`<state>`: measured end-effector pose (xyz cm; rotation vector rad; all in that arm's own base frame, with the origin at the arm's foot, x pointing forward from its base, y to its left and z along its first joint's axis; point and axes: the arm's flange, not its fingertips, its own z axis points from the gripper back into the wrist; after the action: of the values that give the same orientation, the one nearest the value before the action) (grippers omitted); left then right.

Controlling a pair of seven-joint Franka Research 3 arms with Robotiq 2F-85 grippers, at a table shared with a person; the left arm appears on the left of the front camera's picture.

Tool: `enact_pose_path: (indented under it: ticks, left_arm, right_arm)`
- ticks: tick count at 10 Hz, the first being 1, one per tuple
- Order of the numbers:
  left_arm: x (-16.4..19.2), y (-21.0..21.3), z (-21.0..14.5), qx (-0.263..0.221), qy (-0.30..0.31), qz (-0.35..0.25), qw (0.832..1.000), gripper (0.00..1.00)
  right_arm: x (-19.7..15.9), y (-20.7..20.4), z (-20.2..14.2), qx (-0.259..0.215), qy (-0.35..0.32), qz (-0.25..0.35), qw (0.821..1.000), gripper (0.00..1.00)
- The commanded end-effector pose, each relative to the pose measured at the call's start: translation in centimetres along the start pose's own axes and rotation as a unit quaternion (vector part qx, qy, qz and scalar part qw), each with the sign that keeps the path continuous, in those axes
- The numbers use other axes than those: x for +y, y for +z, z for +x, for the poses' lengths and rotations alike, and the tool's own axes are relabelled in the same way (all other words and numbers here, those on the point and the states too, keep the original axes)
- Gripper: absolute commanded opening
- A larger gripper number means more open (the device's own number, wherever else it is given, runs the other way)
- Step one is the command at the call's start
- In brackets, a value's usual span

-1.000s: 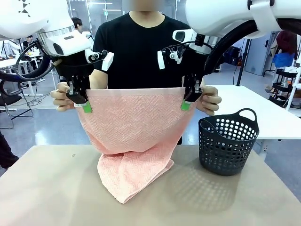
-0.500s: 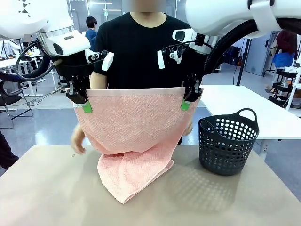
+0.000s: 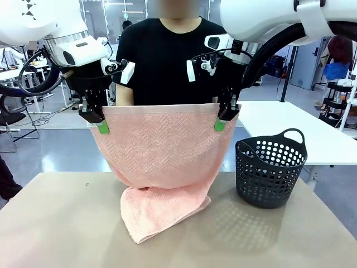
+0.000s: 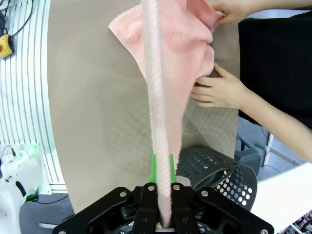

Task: Fold the towel.
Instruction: Release the end of the 100 cm Hotel Towel you were holding and grab the top end of the folded side.

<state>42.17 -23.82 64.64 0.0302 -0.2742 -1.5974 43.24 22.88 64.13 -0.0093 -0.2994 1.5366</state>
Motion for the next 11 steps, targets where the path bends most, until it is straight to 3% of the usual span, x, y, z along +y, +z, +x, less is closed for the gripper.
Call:
enact_pose_path:
  ticks: [1,11]
  left_arm:
    - [0.21,0.16,-0.15,-0.001,-0.006,0.001,1.000,0.00]
    - [0.21,0.16,-0.15,-0.001,-0.006,0.001,1.000,0.00]
  right_arm:
    - [0.00,-0.03,-0.01,0.000,0.002,0.000,1.000,0.00]
    - [0.00,-0.03,-0.01,0.000,0.002,0.000,1.000,0.00]
